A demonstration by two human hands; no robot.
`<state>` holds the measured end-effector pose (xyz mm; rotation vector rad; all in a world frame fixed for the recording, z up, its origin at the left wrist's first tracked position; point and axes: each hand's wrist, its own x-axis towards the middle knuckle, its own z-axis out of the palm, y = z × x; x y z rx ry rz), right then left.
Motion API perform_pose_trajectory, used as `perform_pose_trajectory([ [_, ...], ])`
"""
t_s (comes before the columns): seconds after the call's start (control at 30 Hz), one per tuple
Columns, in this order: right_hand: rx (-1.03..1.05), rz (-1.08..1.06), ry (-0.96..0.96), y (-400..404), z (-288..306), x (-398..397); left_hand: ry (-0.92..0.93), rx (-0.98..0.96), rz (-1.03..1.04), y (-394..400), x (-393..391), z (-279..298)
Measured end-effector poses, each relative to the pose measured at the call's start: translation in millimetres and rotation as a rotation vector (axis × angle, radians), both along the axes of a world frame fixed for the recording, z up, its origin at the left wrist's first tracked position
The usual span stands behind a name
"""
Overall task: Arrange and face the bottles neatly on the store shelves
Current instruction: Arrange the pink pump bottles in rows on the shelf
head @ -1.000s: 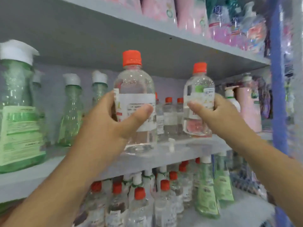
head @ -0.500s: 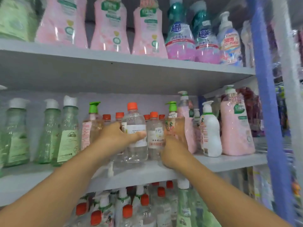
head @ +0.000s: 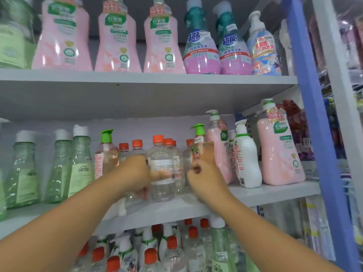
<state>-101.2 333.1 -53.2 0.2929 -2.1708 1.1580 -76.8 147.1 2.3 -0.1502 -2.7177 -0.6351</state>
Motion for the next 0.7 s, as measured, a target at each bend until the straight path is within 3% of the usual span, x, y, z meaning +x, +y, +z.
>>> perform_pose_trajectory([
  [0.1, 0.064, -0.201, 0.253, 19.6, 8.0, -6.8, 0.011, 0.199, -0.099, -17.4, -3.1, 2.2],
  [0.17, 0.081, -0.283, 0.337, 31.1, 20.5, -13.9, 0.228, 0.309, 0.009, -38.1, -13.9, 9.3],
  [0.23, 0.053, -0.269, 0.23, 35.9, 27.8, -23.4, 0.465, 0.316, 0.167, -55.7, -25.3, 17.7],
  [0.3, -0.017, -0.205, 0.059, 34.8, 25.3, -36.4, 0.536, 0.206, 0.232, -62.2, -34.8, 17.3],
  [0.4, 0.08, -0.256, -0.025, 31.7, 13.8, -48.6, 0.648, -0.02, 0.393, -64.0, -44.0, 12.1],
  [0.47, 0.105, -0.227, -0.06, 31.6, 14.3, -44.5, 0.567, 0.011, 0.475, -73.1, -53.3, 14.5],
  [0.57, 0.115, -0.177, -0.092, 32.6, 18.0, -35.7, 0.244, 0.301, 0.421, -86.1, -60.3, 10.2],
  [0.7, 0.118, -0.158, -0.108, 30.9, 19.1, -26.9, 0.247, 0.297, 0.268, -94.9, -57.3, -4.2],
])
